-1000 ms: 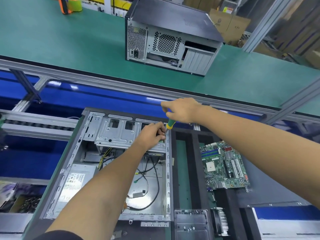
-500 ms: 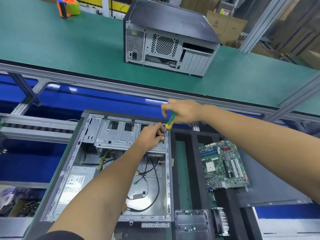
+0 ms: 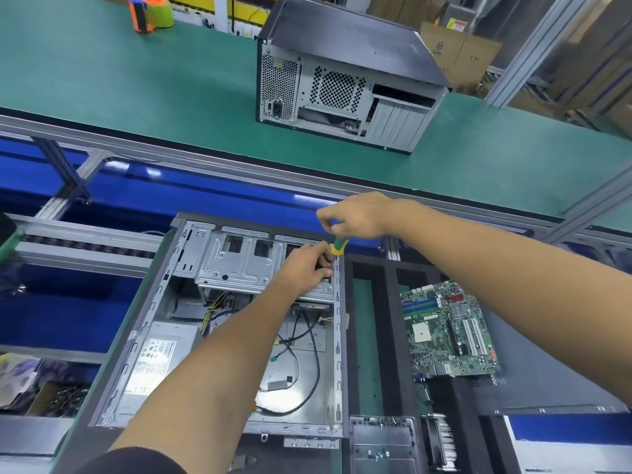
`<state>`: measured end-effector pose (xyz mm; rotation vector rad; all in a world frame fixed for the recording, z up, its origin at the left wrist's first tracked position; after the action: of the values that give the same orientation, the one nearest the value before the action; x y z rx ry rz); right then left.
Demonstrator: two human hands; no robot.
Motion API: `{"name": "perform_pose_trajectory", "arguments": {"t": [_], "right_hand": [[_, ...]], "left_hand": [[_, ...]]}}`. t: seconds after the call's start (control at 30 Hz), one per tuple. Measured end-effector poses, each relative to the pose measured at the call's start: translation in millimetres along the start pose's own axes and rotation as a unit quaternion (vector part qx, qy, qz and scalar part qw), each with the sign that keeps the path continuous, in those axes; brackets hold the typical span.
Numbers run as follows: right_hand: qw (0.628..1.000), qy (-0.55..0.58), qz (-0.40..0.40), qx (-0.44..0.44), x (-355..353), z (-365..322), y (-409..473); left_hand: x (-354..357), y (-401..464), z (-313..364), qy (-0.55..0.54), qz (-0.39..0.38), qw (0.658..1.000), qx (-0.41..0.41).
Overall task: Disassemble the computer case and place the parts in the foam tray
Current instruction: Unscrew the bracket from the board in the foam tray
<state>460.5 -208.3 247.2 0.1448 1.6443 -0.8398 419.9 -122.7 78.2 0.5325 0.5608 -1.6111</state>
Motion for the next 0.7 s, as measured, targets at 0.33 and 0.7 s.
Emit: {"name": "perform_pose_trajectory", "arguments": {"t": [0.33,0.7], "right_hand": [[0.985,0.158,0.061,-0.013,12.1,5.3,-3.0],[0.949,0.107,-0.071,0.287,9.5,3.7,5.7]], "left_hand": [[0.8,-1.3,0.9,-0.002,-0.001,1.0,0.025],[-1.1,-3.5,4.6,0.029,0.008,0.999,0.029]]}}
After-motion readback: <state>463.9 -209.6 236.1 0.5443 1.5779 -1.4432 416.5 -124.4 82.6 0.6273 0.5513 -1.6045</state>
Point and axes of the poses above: each hand's wrist, its own y-axis towards the middle knuckle, its own x-axis out of the palm, z = x × y, the point moved 5 cm from there along y, towards the middle knuckle, and after that the axes turned 6 degrees about -x, right-handed, at the moved point
